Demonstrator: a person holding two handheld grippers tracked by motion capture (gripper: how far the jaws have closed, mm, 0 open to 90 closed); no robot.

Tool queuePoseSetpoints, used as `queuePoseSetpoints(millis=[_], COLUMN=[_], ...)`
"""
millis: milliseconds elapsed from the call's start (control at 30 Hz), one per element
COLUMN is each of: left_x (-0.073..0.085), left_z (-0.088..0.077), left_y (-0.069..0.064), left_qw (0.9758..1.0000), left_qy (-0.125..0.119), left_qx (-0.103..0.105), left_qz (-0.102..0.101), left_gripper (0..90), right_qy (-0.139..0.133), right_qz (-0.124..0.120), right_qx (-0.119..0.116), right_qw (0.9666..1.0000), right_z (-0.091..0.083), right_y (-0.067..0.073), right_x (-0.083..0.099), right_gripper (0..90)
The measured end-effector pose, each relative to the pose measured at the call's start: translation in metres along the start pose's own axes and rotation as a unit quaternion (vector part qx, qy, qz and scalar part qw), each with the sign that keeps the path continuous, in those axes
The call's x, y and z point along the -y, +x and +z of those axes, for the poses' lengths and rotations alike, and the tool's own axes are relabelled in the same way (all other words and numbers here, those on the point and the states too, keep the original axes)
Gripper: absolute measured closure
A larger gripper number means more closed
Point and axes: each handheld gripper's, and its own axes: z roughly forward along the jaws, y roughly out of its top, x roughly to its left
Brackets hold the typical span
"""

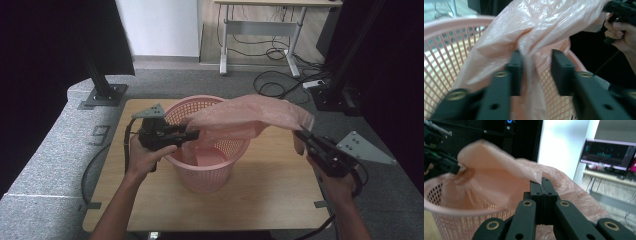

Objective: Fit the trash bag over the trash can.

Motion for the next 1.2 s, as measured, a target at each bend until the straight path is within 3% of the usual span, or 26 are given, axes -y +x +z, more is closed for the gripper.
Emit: queuePoseSetpoints(millis=[200,333,467,500,600,833,933,1033,1100,1200], left_x=[-0.005,-0.006,-0.009,-0.011,-0.014,-0.009,-0.004,0.003,0.007,0.014], left_z=[-0.010,-0.003,0.008,0.010,0.013,0.018,0.011,-0.001,-0.009,-0.016], left_y=[-0.010,-0.013,-0.012,-0.012,-0.010,-0.007,-0.004,0.006,0.014,0.021], left_qw=[0.9995,0.9994,0.9991,0.9989,0.9979,0.9973,0.9977,0.9983,0.9981,0.9975], left_qy=[-0.024,-0.010,0.001,0.005,0.007,0.043,0.039,0.026,0.019,0.015], left_qx=[-0.001,0.002,-0.006,-0.017,-0.045,-0.041,-0.046,-0.051,-0.056,-0.060], left_qz=[0.021,0.034,0.042,0.044,0.046,0.042,0.031,0.001,-0.018,-0.034], left_gripper=[40.0,36.0,32.0,32.7,44.1,84.8,87.9,88.6,88.9,89.1], right_qy=[0.004,0.008,0.011,0.012,0.011,0.012,0.018,0.015,0.011,0.013], right_qz=[-0.010,0.003,0.007,0.007,0.006,0.013,0.013,0.016,0.017,0.022], right_qx=[-0.008,-0.020,-0.038,-0.042,-0.057,-0.088,-0.097,-0.104,-0.096,-0.092], right_qw=[0.9999,0.9998,0.9992,0.9990,0.9983,0.9960,0.9950,0.9943,0.9952,0.9954], right_z=[0.001,0.006,0.016,0.018,0.023,0.034,0.040,0.039,0.032,0.018], right_y=[0.001,0.003,0.008,0.009,0.014,0.022,0.024,0.025,0.028,0.030], right_x=[-0.016,-0.013,-0.014,-0.015,-0.019,-0.021,-0.017,-0.011,-0.003,0.010], right_gripper=[89.2,89.3,89.3,89.3,89.2,89.2,85.4,66.8,57.2,49.8])
